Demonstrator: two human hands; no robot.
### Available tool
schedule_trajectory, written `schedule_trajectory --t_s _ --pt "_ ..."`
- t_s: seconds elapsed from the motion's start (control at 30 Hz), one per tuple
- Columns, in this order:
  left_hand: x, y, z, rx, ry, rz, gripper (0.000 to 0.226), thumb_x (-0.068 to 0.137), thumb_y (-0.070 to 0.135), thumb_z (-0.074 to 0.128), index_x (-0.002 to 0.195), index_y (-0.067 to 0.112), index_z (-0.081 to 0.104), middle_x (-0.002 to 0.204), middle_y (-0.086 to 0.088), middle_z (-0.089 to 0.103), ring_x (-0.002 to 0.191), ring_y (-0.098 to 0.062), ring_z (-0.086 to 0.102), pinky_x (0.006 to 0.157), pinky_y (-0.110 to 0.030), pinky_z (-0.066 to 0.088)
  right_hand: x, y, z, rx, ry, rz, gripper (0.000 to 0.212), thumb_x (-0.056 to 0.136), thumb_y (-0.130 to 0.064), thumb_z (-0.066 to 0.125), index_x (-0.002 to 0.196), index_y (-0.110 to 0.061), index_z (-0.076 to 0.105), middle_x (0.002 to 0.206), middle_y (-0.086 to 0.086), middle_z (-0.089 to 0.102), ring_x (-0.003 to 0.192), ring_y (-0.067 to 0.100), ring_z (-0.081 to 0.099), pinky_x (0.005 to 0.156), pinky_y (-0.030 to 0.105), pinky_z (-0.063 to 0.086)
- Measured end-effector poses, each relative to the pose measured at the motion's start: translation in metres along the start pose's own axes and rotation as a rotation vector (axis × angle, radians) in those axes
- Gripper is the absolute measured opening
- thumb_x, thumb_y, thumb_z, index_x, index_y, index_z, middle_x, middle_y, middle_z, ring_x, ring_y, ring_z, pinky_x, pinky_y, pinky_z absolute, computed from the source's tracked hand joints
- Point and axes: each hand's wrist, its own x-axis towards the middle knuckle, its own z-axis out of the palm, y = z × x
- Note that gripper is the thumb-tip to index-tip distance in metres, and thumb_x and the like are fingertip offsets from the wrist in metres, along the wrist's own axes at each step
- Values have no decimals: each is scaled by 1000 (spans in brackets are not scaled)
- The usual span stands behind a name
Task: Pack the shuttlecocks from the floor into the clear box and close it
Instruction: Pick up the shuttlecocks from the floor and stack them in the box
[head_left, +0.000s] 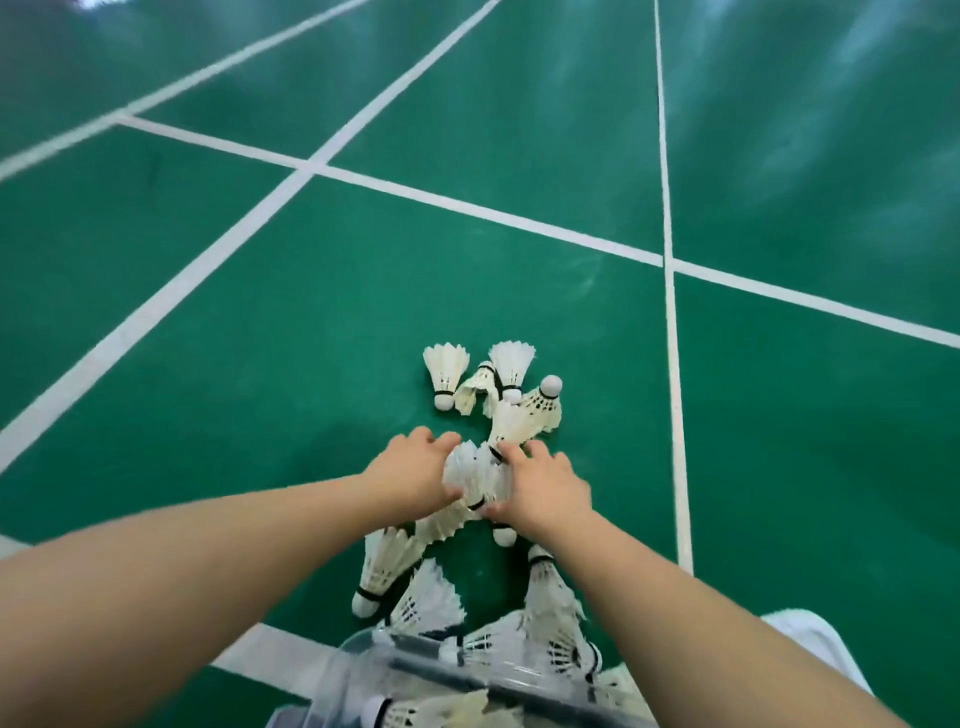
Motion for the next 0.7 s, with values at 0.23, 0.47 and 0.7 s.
schedule_trajectory --t_s 0.23,0.47,0.7 --pt "16 9 16 111 38 144 19 88 31 52 77 19 61 73 1 49 88 -27 56 71 -29 34 11 1 -3 -90 19 -133 35 87 -42 57 113 -18 54 106 10 60 98 30 58 64 30 38" --pt "-14 19 -13 -5 117 209 25 87 31 58 87 8 69 94 -11 68 103 -24 56 88 -30 41 -30 9 -36 22 75 -227 34 90 -39 53 66 -16 45 72 2 51 73 24 48 54 29 33" --pt "-98 62 -73 -107 127 211 34 88 35 56 59 20 48 67 2 54 66 -17 48 52 -26 31 -123 32 -106 108 178 -261 41 88 -46 56 59 -19 44 57 -4 49 56 15 45 53 30 35"
